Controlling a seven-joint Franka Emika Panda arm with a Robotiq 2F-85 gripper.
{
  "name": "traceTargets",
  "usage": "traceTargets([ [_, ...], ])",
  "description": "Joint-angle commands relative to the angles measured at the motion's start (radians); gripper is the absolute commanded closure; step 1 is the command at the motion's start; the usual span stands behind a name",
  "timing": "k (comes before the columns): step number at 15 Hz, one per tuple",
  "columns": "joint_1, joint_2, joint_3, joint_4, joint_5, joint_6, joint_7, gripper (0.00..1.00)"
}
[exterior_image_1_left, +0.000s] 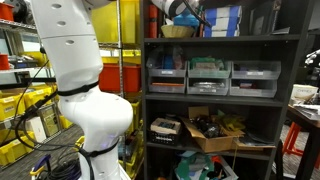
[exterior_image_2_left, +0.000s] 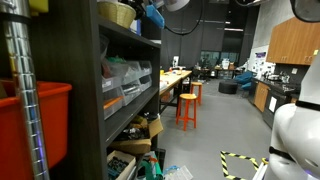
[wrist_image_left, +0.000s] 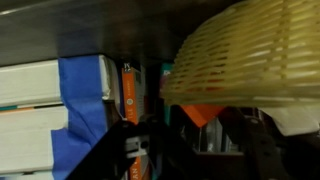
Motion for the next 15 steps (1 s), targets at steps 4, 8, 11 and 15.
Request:
traceTargets([
  [4,0.0,-0.034,-0.004,-0.013,0.007,-0.034,0.004,0.77],
  [8,0.004,-0.036,-0.007,-0.008,0.022,-0.037,-0.001,0.82],
  [11,0.01,-0.027,-0.01,0.01,0.055,-0.017,-0.024,0.86],
  [15,0.013,-0.016,-0.014,0.048,0.102,-0.02,-0.032,1.0],
])
